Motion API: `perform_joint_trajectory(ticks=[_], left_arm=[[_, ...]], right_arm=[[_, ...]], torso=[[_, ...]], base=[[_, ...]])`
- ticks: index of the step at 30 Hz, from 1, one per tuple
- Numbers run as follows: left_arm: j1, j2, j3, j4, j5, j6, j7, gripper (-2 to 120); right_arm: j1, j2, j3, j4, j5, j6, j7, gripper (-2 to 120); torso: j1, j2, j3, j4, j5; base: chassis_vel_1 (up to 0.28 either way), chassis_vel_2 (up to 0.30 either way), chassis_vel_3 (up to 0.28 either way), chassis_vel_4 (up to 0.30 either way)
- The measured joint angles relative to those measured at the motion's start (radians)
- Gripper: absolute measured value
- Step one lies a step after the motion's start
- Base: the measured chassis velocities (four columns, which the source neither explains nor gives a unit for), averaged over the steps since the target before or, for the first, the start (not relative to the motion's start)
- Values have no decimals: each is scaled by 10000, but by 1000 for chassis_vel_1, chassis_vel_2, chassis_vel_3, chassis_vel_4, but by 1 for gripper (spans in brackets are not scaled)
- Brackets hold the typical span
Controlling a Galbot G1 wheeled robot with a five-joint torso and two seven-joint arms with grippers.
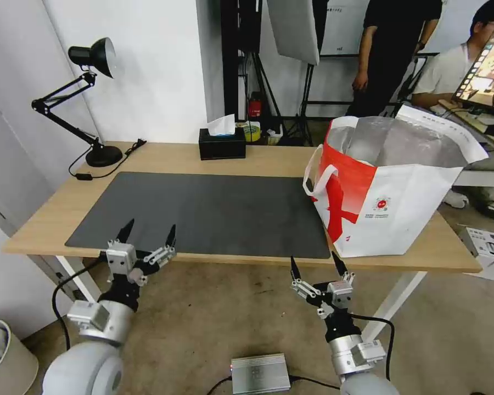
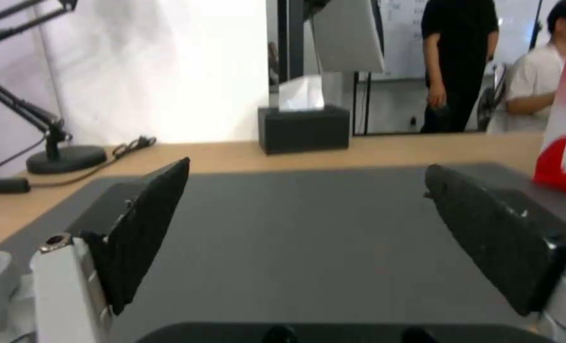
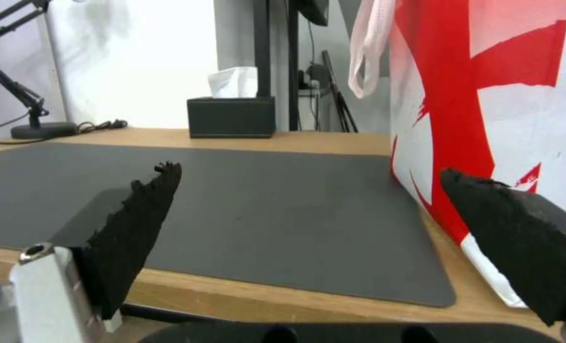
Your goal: Pick up the trash from the table and place it into the takeout bag.
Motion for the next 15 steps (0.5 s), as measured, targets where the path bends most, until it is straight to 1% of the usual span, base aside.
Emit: perform_joint_trajectory(ticks=[1, 4, 10, 15], left_arm=[[0, 0, 0, 0, 0, 0, 0, 100], [357, -354, -123, 306, 90, -203, 381, 100], [510, -555, -206, 622, -101, -357, 548, 100], [568, -595, -196, 681, -136, -561, 761, 100]], right_arm=[[0, 0, 0, 0, 0, 0, 0, 100], [0, 0, 0, -1, 0, 0, 0, 100], [0, 0, 0, 0, 0, 0, 0, 100], [0, 0, 0, 0, 0, 0, 0, 100]], torso=[[0, 0, 0, 0, 0], [0, 1, 0, 2, -1], [1, 0, 0, 1, -2], [1, 0, 0, 1, -1]], base=[[0, 0, 0, 0], [0, 0, 0, 0], [0, 0, 0, 0], [0, 0, 0, 0]])
